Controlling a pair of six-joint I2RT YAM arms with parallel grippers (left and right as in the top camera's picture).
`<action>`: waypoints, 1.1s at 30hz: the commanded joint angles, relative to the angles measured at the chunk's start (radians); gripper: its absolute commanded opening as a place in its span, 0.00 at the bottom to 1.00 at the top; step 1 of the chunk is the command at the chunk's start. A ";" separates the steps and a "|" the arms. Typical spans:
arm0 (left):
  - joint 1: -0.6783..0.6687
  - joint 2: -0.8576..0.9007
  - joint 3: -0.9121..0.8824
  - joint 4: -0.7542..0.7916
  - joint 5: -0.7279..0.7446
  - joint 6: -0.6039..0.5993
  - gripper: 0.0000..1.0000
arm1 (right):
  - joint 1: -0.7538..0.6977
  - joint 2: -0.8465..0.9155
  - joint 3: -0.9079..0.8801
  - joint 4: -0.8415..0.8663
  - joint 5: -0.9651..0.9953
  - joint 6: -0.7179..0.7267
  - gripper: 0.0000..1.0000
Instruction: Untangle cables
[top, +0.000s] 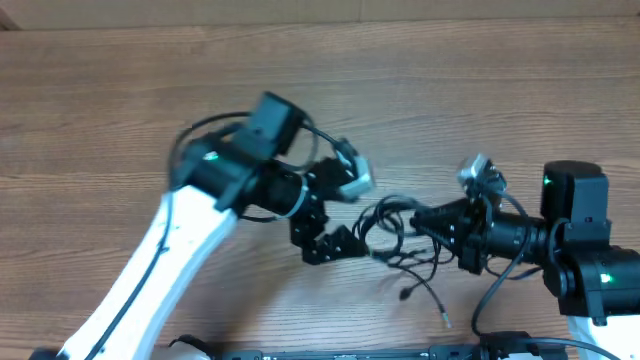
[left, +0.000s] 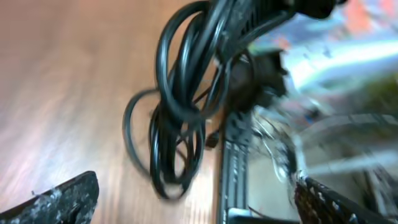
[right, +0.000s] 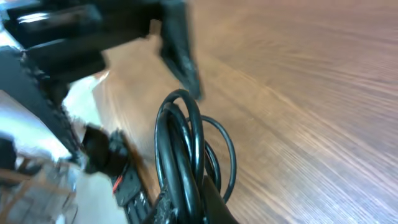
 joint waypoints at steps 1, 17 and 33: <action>0.039 -0.097 0.015 0.050 -0.113 -0.232 1.00 | -0.003 -0.006 0.008 0.111 0.023 0.234 0.04; 0.043 -0.136 0.015 0.212 -0.230 -0.501 1.00 | -0.003 -0.006 0.008 0.499 -0.122 0.570 0.04; 0.043 -0.135 0.014 0.243 -0.172 -0.484 0.04 | -0.002 -0.006 0.008 0.499 -0.177 0.558 0.04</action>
